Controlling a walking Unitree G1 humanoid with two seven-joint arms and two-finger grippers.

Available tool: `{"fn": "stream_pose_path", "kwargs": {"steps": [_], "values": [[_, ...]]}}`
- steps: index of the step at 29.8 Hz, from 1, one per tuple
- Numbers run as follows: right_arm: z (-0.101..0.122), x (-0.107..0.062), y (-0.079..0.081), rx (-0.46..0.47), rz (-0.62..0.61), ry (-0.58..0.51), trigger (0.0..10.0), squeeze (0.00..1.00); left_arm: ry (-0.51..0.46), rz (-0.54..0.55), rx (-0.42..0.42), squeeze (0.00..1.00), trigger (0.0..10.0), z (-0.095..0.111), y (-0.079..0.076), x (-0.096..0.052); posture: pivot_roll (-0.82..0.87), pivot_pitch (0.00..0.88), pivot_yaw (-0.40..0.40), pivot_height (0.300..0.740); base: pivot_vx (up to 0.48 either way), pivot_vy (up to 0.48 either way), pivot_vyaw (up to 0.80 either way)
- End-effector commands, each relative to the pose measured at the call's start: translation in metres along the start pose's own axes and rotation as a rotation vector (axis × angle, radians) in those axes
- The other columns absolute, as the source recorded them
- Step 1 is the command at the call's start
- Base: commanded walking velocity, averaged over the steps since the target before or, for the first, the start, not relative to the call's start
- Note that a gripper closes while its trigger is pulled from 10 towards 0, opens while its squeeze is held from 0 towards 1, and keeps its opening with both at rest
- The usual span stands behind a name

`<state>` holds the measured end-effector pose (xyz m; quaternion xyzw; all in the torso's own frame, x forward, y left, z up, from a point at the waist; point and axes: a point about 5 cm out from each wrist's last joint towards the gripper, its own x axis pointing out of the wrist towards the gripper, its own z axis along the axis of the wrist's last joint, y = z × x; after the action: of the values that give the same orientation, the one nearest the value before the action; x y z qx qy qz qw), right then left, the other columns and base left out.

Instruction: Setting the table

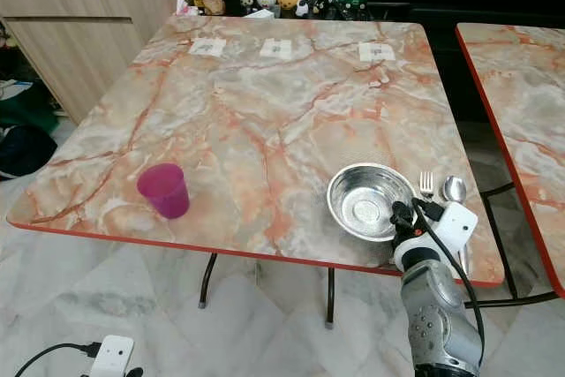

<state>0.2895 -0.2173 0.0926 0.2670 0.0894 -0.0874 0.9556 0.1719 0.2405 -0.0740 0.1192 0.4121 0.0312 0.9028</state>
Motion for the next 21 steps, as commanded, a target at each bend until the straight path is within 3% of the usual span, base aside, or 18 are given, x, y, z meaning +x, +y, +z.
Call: {"fn": "stream_pose_path", "kwargs": {"steps": [1,8,15,18,19,21], "values": [[-0.004,0.001,0.000,0.010,-0.010,0.016,0.0,0.00,0.018,0.001,0.012,0.00,10.0,-0.005,0.001,-0.001,-0.04,0.093,0.028,0.740,0.000,0.000,0.00],[-0.002,0.001,0.001,0.032,-0.018,-0.030,0.0,0.00,0.014,-0.001,0.023,0.00,10.0,-0.004,0.000,-0.001,-0.04,0.091,0.025,0.740,0.000,0.000,0.00],[0.026,-0.006,0.012,0.122,0.040,-0.299,0.0,0.00,0.014,0.000,0.033,0.00,10.0,-0.004,-0.001,-0.001,-0.04,0.091,0.027,0.740,0.000,0.000,0.00],[0.028,-0.008,0.013,0.144,0.036,-0.329,0.0,0.00,0.013,0.001,0.035,0.00,10.0,-0.004,0.000,-0.001,-0.04,0.091,0.028,0.740,0.000,0.000,0.00],[0.027,-0.009,0.019,0.154,0.070,-0.335,4.5,0.00,0.014,0.002,0.038,0.00,10.0,-0.004,0.000,-0.001,-0.04,0.091,0.030,0.740,0.000,0.000,0.00],[0.026,-0.010,0.024,0.147,0.100,-0.337,4.5,0.00,0.014,0.001,0.041,0.00,10.0,-0.004,0.000,-0.001,-0.05,0.094,0.031,0.740,0.000,0.000,0.00]]}}
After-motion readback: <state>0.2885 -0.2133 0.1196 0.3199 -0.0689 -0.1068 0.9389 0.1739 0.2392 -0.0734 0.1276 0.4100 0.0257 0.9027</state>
